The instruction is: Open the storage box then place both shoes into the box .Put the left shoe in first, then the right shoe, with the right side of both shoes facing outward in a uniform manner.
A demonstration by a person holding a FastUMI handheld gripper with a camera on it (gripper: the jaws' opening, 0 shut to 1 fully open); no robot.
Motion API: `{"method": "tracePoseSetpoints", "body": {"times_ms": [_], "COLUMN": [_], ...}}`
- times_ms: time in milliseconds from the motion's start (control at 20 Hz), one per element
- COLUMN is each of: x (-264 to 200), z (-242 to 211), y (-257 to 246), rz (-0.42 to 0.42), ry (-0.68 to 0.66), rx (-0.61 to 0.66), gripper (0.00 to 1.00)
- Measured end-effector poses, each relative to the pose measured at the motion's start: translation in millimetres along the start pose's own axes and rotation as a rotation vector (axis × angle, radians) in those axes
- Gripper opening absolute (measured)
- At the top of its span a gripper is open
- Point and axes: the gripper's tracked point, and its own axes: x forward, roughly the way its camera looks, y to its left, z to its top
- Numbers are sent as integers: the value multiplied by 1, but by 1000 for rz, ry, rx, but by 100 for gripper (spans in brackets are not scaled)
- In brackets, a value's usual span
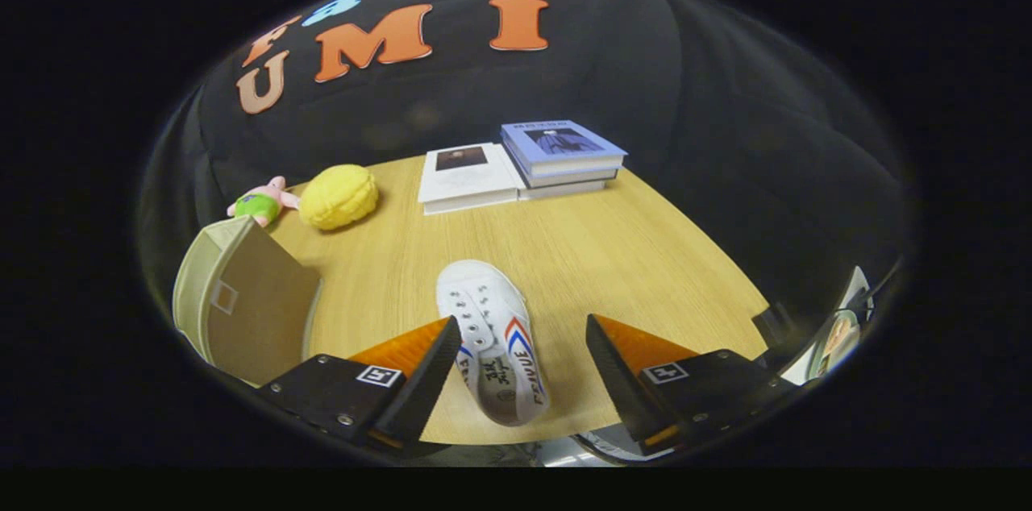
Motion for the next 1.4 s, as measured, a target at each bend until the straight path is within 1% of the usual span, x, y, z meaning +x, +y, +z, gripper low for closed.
{"method": "tracePoseSetpoints", "body": {"times_ms": [200,250,450,500,550,600,650,750,800,850,1000,1100,1400], "x": [25,29,42,45,48,48,49,49,48,45,30,20,-32], "z": [-33,-39,-57,-57,-59,-59,-59,-57,-52,-51,-40,-25,30], "y": [-6,-5,2,4,6,6,5,0,-1,0,8,18,77], "rz": [-2,2,49,60,65,57,56,48,39,32,31,56,152], "ry": [84,103,160,166,179,187,191,178,160,159,159,143,22], "rx": [20,26,37,49,73,97,106,124,171,211,323,365,350], "gripper": [79,77,66,59,54,37,30,12,4,1,0,0,0]}}
